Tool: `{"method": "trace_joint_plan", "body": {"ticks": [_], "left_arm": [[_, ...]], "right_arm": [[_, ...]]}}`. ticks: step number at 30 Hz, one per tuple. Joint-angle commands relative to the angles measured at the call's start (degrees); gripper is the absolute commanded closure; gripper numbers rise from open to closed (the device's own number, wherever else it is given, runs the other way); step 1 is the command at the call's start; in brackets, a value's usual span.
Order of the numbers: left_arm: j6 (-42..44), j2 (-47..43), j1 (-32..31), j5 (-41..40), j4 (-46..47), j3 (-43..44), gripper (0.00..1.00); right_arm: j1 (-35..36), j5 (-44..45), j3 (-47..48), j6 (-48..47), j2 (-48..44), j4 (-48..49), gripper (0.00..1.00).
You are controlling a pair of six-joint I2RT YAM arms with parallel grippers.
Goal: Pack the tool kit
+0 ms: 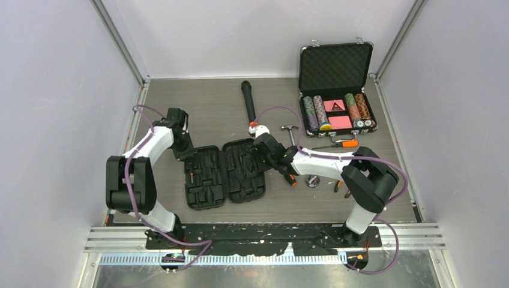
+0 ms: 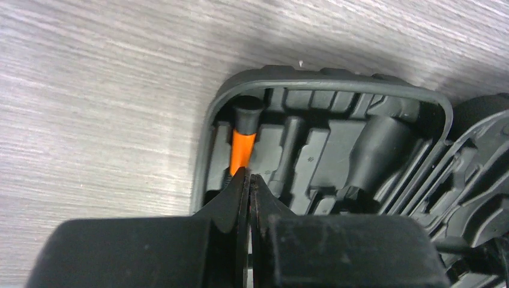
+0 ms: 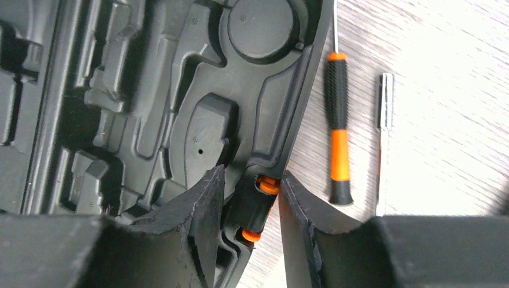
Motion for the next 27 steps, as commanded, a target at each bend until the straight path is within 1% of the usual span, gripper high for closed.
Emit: {"method": "trace_joint_plan", "body": {"ticks": [1,3,5,8,13,17,22,27], "left_arm": [[-1.2,-8.1,-0.3,0.0,0.6,-2.4,0.96],[-1.3,-11.0,-1.1,0.0,0.8,-4.0,0.94],[-2.1,-13.6,-2.8,-1.9,1.1,-5.7,0.92],[-3.7,-15.9,-7.2,-2.9,2.3,-8.5,0.89],[-7.2,-16.9,-13.6,-5.1,5.6,-11.3,0.89],[-9.4,-16.5,-18.5,-10.4,4.9,-10.4,0.89],[-13.2,-15.9,-23.1,-14.9,3.2,-10.9,0.93],[-20.2,-18.0,-26.5,-17.3,3.1,-13.8,0.98]], "right_arm": [[0.2,5.9,-0.1,-3.9,-4.0,-8.6,0.71],[0.2,7.1,-0.9,-4.7,-5.5,-10.2,0.71],[0.2,7.6,-1.8,-5.2,-7.0,-11.7,0.71],[0.2,7.7,-3.4,-5.7,-9.5,-14.1,0.71],[0.2,8.1,-6.5,-6.5,-13.2,-15.4,0.72],[0.3,8.9,-7.3,-6.1,-15.3,-16.8,0.72],[0.4,9.5,-7.3,-5.0,-16.0,-17.0,0.72],[0.6,9.8,-6.8,-4.3,-15.6,-17.3,0.72]]}}
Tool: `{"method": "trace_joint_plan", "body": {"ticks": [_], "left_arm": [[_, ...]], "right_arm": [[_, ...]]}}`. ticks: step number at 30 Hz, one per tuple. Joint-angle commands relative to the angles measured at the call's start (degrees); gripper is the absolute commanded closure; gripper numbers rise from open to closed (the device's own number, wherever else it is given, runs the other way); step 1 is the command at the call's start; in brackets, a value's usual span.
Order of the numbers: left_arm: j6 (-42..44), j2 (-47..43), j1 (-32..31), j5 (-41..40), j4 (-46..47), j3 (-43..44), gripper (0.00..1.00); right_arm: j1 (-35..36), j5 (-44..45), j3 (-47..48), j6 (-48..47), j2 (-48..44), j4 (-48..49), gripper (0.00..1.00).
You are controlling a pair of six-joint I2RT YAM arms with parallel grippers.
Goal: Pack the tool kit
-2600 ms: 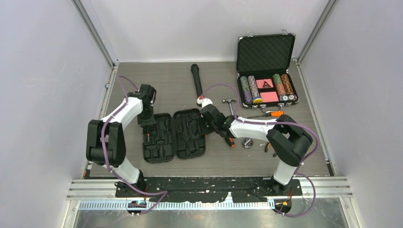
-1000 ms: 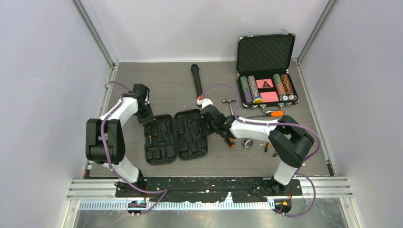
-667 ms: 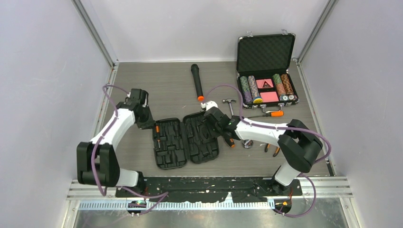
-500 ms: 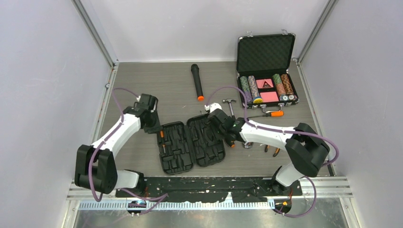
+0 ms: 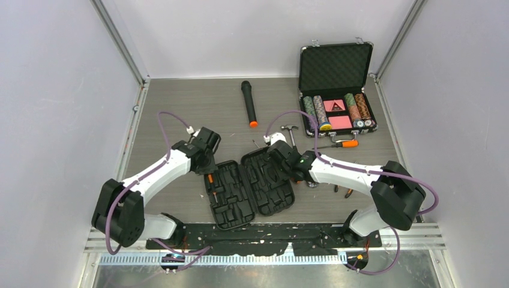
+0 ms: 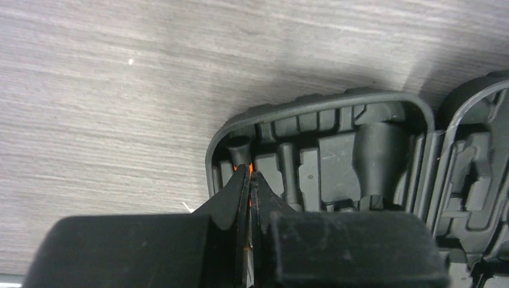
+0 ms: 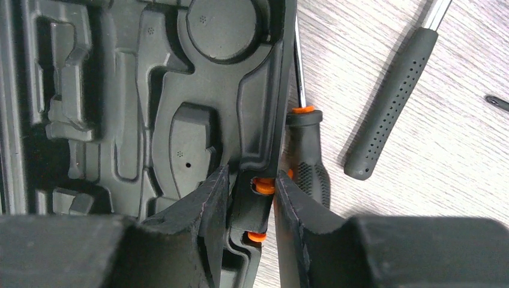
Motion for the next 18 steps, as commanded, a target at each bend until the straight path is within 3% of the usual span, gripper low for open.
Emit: {"method": "trace_joint_plan", "body": {"ticks": [1,7,18], "left_arm": [[-8.6,-2.5,-2.8,-4.6,0.5,-2.5,0.98],[-15.8,-5.3,-5.3,-6.6,0.6,-5.6,1.00],[-18.8,-1.2,-5.8,-2.3,2.3,-7.9,1.00]], "right_arm": [[0.5,1.6,0.6,0.3,-1.8,-0.5,0.72],[0.6,1.3,0.8,0.7,-1.5,-0.3,0.72],[0.6,0.6,0.9,1.0,-2.0,-0.1,0.73]]}}
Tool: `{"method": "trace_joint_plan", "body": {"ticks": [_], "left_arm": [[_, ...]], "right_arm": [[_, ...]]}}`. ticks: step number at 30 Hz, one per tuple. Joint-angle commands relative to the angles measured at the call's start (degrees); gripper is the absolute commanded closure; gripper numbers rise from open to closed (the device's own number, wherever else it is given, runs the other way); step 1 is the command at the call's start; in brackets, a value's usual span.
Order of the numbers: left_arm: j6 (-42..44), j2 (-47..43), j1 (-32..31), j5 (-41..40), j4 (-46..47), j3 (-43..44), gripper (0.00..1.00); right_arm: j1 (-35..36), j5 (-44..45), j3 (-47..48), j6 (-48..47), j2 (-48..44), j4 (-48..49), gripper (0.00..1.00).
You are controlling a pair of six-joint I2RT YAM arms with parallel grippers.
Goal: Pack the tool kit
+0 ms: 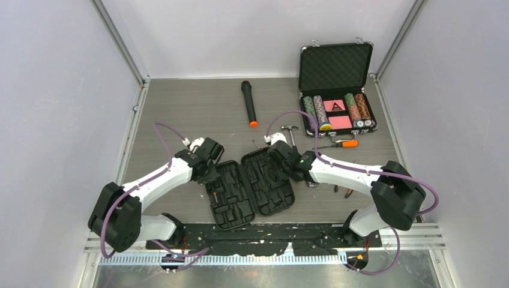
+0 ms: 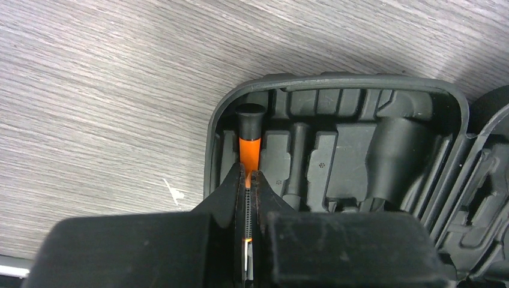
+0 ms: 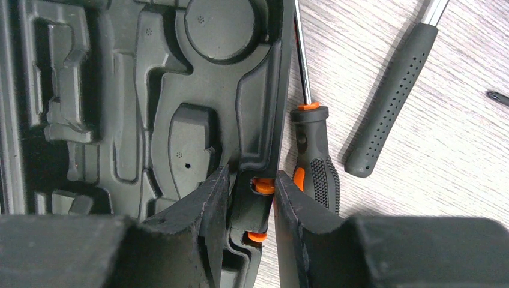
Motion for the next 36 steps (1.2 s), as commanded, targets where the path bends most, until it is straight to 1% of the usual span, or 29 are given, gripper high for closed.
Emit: {"method": "trace_joint_plan", "body": {"ticks": [1,9,12,18,22,25,27,31,35,36], "left_arm": [[-3.8,2.0,-0.4,1.6,1.9,-1.9,1.00],[-3.5,6.5,-0.4,3.9,0.2,-1.8,1.00],[-2.8,9.6,-0.6,4.0,-2.4,-0.3,1.00],[-2.7,15.9,-4.3,1.6,-9.2,5.5,1.00],[-4.4,18.7,-5.5,2.7,-9.4,6.4,1.00],[-7.0,19.3,-5.5,5.9,-4.7,2.9,1.00],[-7.6,18.9,-5.6,5.9,-4.6,2.6,1.00],[-8.5,16.9,-5.6,7.9,-1.4,0.8,1.00],[-7.7,12.7,-5.6,5.4,-1.4,1.1,1.00],[-7.4,11.0,-5.6,4.5,-1.7,1.5,0.97]], "right_arm": [[0.5,0.4,0.9,0.3,-2.1,0.0,0.73],[0.5,0.0,1.3,0.5,-2.3,-0.4,0.73],[0.5,-0.5,1.8,0.6,-2.5,-0.7,0.73],[0.6,-1.1,2.3,1.2,-2.8,0.1,0.75],[0.6,-2.5,1.3,1.6,-3.0,1.9,0.76],[0.6,-3.5,0.5,1.6,-3.3,2.9,0.77],[0.6,-3.9,0.0,1.6,-3.2,3.7,0.77],[0.7,-4.6,-0.4,1.7,-3.6,4.4,0.77],[0.6,-4.3,-0.5,1.7,-5.1,4.2,0.75],[0.6,-3.8,-0.4,1.5,-5.7,4.1,0.74]]}}
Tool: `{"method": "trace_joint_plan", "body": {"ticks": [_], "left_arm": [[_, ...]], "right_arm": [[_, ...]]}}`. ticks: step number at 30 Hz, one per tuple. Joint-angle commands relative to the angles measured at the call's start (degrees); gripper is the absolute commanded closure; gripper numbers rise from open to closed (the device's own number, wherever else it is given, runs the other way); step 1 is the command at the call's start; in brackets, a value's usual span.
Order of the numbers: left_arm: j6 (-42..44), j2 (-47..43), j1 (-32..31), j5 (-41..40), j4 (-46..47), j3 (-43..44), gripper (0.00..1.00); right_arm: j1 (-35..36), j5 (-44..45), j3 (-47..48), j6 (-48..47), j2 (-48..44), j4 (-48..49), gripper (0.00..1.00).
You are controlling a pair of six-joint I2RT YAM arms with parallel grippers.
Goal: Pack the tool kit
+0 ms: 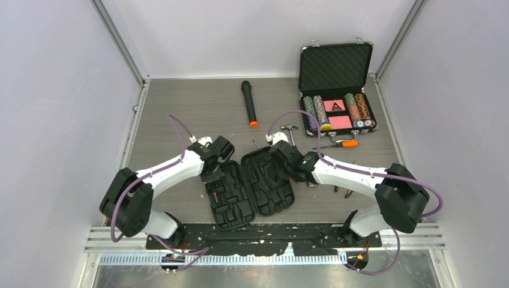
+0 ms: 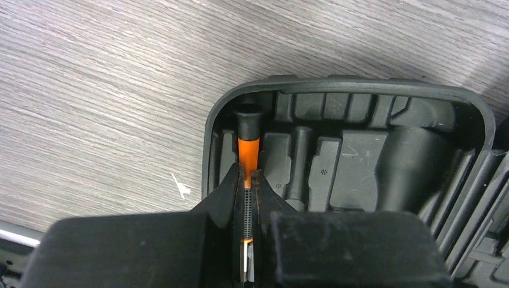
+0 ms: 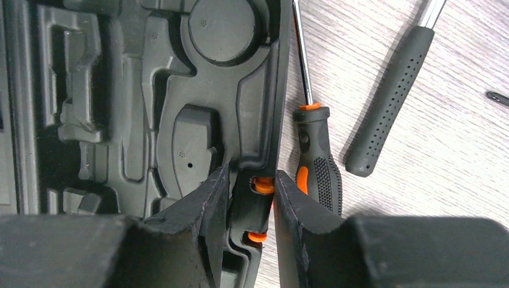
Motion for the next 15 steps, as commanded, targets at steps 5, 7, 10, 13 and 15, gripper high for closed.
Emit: {"method": "trace_joint_plan", "body": {"ticks": [5,7,10,13,15], "left_arm": [[-2.1,-5.1,-1.0,5.8,1.4,-1.2,0.80],[-2.2,-6.8,-1.0,4.9,0.6,-0.8,0.71],[-2.7,-9.1,-1.0,3.9,0.0,-1.2,0.69],[-3.8,-10.5,-1.0,4.1,-0.5,-2.4,0.70],[-4.5,-11.4,-1.1,4.6,-0.5,-3.3,0.71]], "right_arm": [[0.7,-1.9,1.4,0.5,-4.5,1.9,0.72],[0.7,-1.7,1.5,0.6,-4.4,1.5,0.72],[0.7,-1.4,1.5,0.8,-4.6,1.1,0.72],[0.7,-1.1,1.5,0.9,-5.0,0.5,0.72],[0.7,-0.9,1.5,0.9,-5.1,0.4,0.72]]}}
